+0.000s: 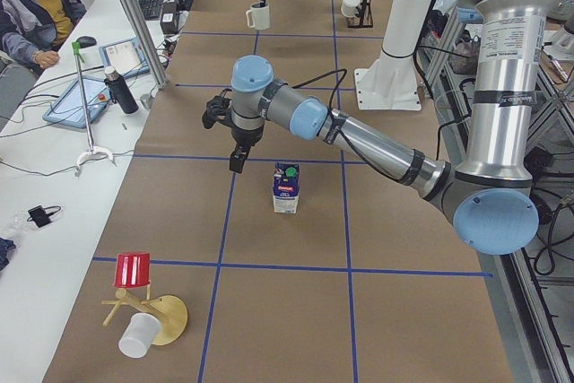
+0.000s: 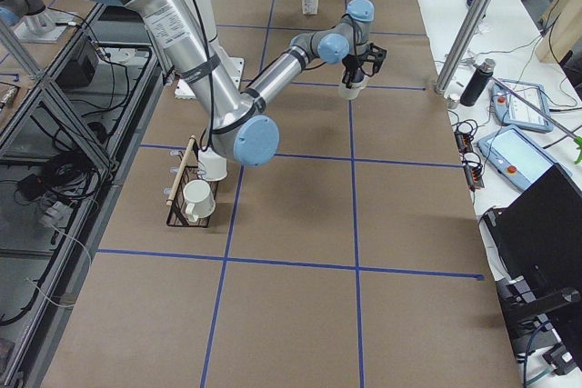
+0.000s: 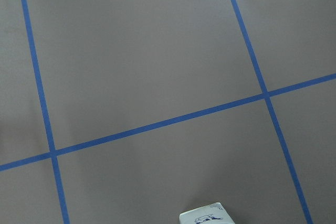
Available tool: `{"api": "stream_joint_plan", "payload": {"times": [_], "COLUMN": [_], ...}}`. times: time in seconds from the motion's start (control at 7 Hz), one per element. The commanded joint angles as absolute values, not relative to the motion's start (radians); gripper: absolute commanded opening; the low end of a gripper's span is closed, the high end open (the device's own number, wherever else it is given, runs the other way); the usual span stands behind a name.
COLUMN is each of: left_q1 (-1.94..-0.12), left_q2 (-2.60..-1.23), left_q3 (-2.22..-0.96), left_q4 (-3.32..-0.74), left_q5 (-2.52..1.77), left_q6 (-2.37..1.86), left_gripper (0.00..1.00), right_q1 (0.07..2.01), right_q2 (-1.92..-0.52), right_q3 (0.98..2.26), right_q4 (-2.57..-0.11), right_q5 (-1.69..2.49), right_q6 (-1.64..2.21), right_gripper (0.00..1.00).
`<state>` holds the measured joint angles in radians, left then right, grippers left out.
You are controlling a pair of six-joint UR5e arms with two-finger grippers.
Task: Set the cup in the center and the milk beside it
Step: 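Carry the white mug with the right gripper to the table center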
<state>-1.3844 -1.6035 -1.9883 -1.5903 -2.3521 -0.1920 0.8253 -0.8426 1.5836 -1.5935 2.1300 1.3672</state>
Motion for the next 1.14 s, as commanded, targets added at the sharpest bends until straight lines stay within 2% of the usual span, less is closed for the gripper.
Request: {"api": "stream_joint_plan", "payload": {"times": [0.0, 0.14, 0.43, 0.57, 0.71, 1.0], "left_q1": [-1.381, -1.323, -1.249, -1.194, -1.152, -1.137], "left_q2": [-1.612, -1.671, -1.666, -1.657, -1.596, -1.571], "left_q3": [-1.993, -2.0, -2.022, -2.023, -2.025, -2.048], "left_q4": [-1.582, -1.571, -1.553, -1.514, -1.513, -1.506], "left_q5": [-2.353, -2.346, -2.336, -2.254, -2.168, -2.177], "left_q6": [-0.227, -0.462, -0.505, -0.505, -0.493, -0.494], "left_gripper": [0.99, 0.98, 0.98, 0.98, 0.98, 0.98], "right_q1": [0.712, 0.695, 0.684, 0.684, 0.683, 0.68], "right_q2": [-0.684, -0.675, -0.67, -0.666, -0.664, -0.675], "right_q3": [1.413, 1.369, 1.321, 1.303, 1.301, 1.289], "right_q4": [-1.588, -1.554, -1.481, -1.464, -1.45, -1.419], "right_q5": [2.025, 2.017, 2.016, 2.014, 1.997, 1.991], "right_q6": [1.443, 1.443, 1.443, 1.442, 1.44, 1.439], "right_gripper": [0.0, 0.0, 0.0, 0.54, 1.0, 1.0]}}
